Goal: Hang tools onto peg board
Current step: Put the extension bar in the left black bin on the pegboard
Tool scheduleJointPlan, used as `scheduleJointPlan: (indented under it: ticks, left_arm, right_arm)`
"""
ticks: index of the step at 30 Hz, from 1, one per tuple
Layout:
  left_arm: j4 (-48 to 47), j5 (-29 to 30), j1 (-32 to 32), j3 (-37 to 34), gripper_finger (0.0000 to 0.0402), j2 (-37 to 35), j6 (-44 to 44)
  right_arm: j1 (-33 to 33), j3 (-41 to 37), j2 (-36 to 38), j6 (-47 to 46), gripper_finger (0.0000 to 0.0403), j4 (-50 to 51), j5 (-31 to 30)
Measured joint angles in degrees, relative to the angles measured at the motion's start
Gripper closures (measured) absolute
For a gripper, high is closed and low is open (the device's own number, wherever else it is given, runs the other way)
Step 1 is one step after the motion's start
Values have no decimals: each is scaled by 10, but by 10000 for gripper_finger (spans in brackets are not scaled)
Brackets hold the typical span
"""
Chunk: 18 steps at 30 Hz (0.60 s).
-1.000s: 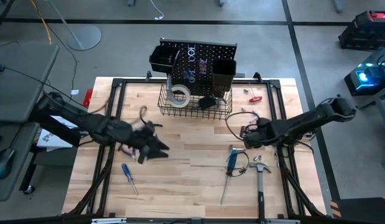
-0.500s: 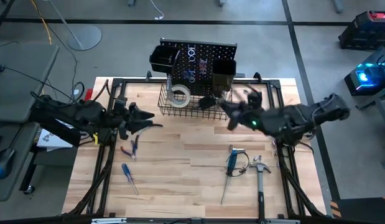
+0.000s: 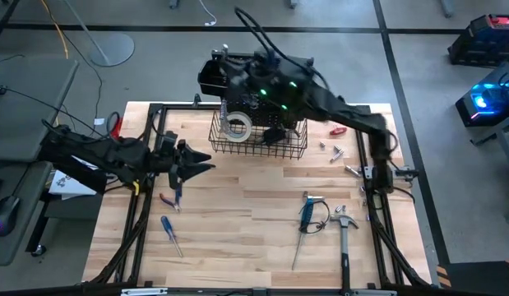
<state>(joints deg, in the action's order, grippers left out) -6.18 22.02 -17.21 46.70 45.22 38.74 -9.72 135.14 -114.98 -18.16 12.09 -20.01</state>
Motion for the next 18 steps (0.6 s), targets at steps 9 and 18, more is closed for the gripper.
scheduleJointPlan:
  ticks: [9, 18]
  left_arm:
    - [1, -3, -1, 0, 169, 5, 2]
    - [0, -3, 1, 0, 169, 5, -14]
  right_arm:
    - [-57, -82, -3, -112, 388, 5, 16]
    - [-34, -43, -3, -36, 263, 23, 24]
